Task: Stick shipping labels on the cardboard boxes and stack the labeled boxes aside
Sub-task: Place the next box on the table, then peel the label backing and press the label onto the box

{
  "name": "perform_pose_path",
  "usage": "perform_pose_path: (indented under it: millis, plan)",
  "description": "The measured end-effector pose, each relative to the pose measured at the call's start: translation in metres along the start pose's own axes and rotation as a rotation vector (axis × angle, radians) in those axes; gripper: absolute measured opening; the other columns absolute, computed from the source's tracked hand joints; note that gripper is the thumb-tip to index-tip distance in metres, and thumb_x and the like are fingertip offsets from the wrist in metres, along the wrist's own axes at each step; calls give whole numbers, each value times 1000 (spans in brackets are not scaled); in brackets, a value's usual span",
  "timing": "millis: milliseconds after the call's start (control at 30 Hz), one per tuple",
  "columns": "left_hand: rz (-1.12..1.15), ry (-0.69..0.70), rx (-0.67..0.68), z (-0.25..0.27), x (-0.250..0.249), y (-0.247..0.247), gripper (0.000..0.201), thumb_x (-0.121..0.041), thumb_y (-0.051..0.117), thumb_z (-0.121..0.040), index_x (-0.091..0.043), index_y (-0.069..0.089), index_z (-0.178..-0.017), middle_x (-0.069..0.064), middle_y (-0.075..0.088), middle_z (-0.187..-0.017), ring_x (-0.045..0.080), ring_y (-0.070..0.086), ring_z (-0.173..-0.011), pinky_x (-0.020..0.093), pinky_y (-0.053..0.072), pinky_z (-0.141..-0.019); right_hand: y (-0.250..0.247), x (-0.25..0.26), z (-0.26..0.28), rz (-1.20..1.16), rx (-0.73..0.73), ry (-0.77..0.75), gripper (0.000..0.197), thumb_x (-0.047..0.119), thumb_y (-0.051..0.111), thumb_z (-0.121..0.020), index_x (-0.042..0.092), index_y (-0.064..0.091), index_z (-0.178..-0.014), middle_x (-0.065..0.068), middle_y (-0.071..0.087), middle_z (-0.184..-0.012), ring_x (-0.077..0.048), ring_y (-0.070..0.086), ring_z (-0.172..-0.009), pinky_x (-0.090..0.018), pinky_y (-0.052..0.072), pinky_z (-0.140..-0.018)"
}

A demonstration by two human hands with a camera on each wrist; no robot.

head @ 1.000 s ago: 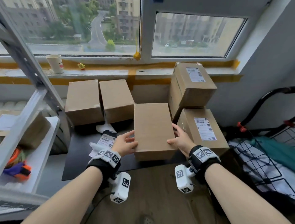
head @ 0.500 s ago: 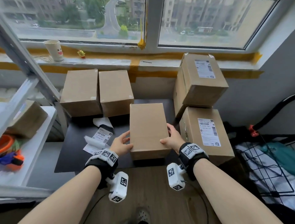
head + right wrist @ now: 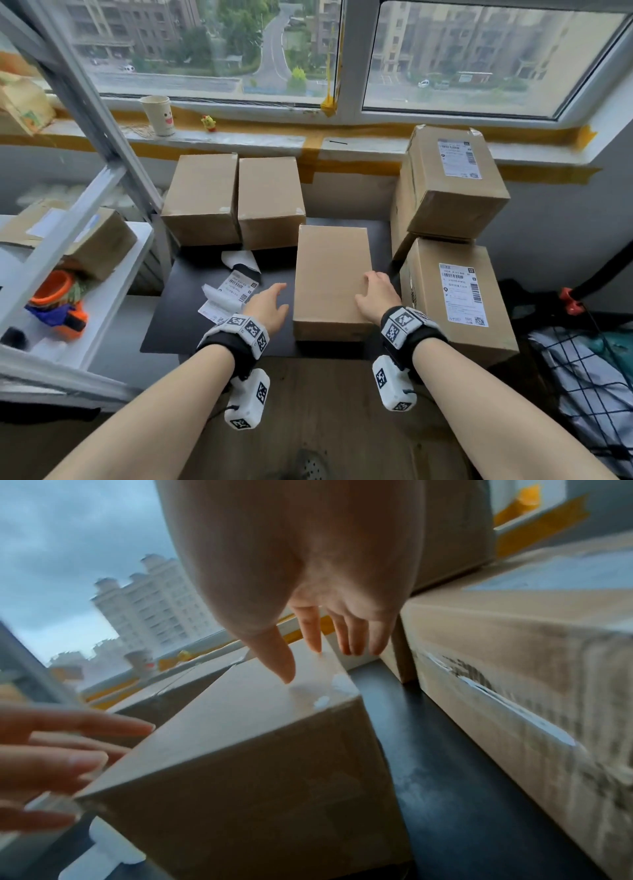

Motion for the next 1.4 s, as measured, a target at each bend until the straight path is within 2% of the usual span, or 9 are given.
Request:
perform_pose_path:
  millis: [200,300,467,700,833,933,1100,1233,1400]
  plan:
    - [-207,-54,-83,22,32,-37,47,-18,40,-96,-20,36,-142,8,48,-140,25,50,-125,32,38,-102,11,59,5,263,-100,-257,36,19,43,-93,11,49,-128,-10,41,-138,-29,44,-124,-39,34,-106]
    - [-249,-123,-92,28,59,-51,43,-18,40,-93,-23,41,-135,7,50,-136,27,53,-119,36,44,-96,32,91,5,323,-45,-333,35,19,41,-93,10,50,-126,-11,47,-133,-31,48,-120,-38,36,-102]
    - [-305,-153,-36,42,105,-58,42,-19,39,-93,-20,43,-135,5,48,-135,26,48,-124,42,44,-97,74,140,10,367,28,-393,34,21,42,-94,8,50,-124,-12,50,-128,-32,50,-118,-38,39,-99]
    - [-288,-160,-5,43,165,-65,39,-15,37,-95,-18,44,-134,1,45,-141,23,45,-128,40,43,-100,145,199,23,438,122,-490,32,18,40,-94,9,50,-123,-12,50,-128,-34,51,-115,-40,39,-95]
    - [-201,-133,47,33,187,-54,46,-15,35,-97,-17,34,-143,-1,30,-153,16,28,-141,34,30,-113,192,209,25,379,231,-463,31,21,40,-96,11,52,-123,-9,52,-128,-35,53,-113,-40,43,-91]
    - [-167,-100,78,20,199,-46,50,-12,33,-98,-15,26,-147,-2,20,-157,14,16,-146,29,19,-116,220,211,21,353,292,-448,30,25,40,-97,11,52,-121,-7,53,-128,-30,53,-115,-39,46,-88]
    - [-176,-17,59,-3,213,-37,53,-9,33,-97,-13,20,-148,2,15,-159,17,11,-147,27,15,-118,244,206,3,318,245,-444,30,29,45,-97,11,50,-120,-3,50,-128,-25,51,-114,-37,46,-83]
    - [-126,9,43,-15,217,-31,55,-9,33,-97,-13,17,-149,3,11,-159,17,8,-147,29,12,-119,249,198,-13,264,200,-399,37,27,50,-94,10,48,-127,-2,43,-137,-25,50,-116,-38,48,-80]
    - [-128,37,109,-24,218,-19,54,-10,32,-98,-14,15,-150,1,10,-159,18,7,-147,32,12,-120,252,193,-22,267,199,-387,38,27,53,-93,8,48,-125,-1,37,-143,-19,38,-130,-37,47,-87]
Point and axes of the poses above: each hand's wrist, its own z-axis away from the middle knuckle, its own y-axis out of the palm, x = y × z, the point moved 5 cm from there along -z, towards the middle knuckle
